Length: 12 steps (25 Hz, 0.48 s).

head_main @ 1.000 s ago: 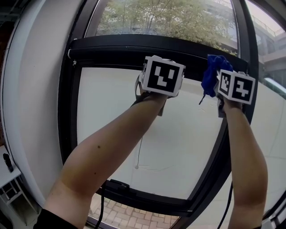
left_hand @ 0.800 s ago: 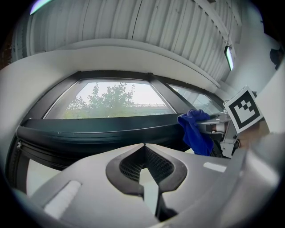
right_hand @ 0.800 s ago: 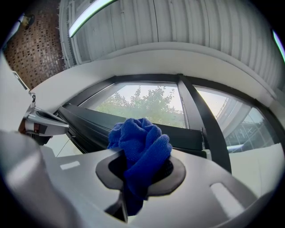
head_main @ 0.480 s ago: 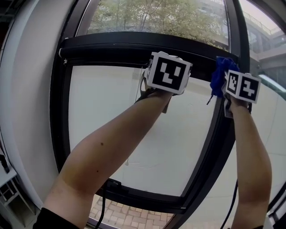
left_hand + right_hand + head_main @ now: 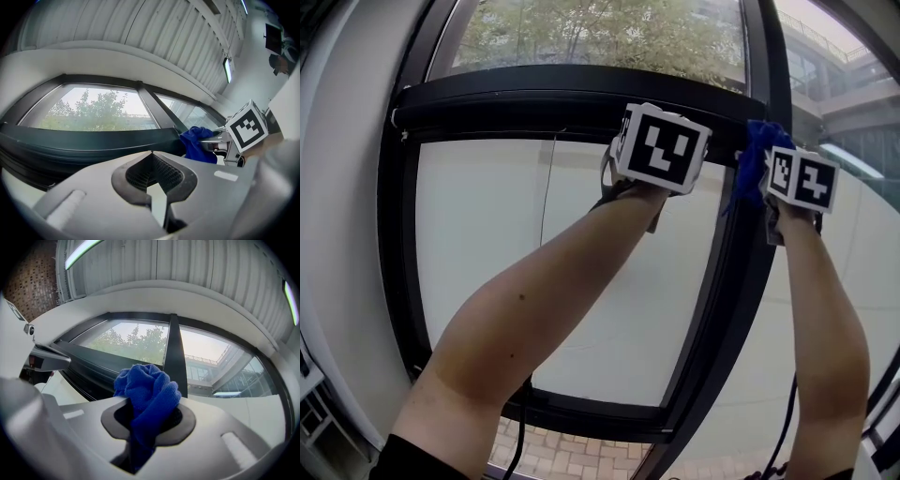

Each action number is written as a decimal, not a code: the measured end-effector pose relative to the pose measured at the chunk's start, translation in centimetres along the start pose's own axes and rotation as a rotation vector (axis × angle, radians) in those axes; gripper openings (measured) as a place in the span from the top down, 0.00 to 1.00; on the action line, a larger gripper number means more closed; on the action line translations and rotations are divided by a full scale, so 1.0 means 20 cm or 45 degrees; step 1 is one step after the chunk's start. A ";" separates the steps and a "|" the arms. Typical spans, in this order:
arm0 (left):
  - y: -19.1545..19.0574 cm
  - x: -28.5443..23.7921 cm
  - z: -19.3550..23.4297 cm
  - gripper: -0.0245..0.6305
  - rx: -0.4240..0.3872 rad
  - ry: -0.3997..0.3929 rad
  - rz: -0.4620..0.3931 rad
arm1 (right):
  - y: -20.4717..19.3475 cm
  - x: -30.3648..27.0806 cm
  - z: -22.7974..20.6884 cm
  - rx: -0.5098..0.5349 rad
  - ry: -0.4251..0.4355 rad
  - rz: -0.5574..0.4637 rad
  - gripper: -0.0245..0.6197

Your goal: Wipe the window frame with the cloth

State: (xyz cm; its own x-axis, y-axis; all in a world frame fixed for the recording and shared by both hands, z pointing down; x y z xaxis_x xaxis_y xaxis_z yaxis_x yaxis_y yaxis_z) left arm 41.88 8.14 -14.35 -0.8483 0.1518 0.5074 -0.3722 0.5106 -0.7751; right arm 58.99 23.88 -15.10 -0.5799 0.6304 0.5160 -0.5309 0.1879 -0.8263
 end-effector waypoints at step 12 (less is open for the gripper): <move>-0.01 -0.09 -0.24 0.97 -0.054 -0.171 -0.039 | -0.02 0.02 -0.01 0.046 0.050 -0.034 0.84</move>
State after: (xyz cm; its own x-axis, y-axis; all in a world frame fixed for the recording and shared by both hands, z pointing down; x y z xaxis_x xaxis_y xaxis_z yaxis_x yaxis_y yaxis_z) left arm 45.37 11.88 -13.36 -0.8805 0.0222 0.4736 -0.3852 0.5487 -0.7420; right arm 59.01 24.27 -14.65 -0.5411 0.6547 0.5279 -0.5682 0.1782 -0.8034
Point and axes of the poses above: the fingertips, and each gripper's own axes: x backward along the fingers, z to its left, y out of its top, the point moved 9 cm from there along x, backward along the fingers
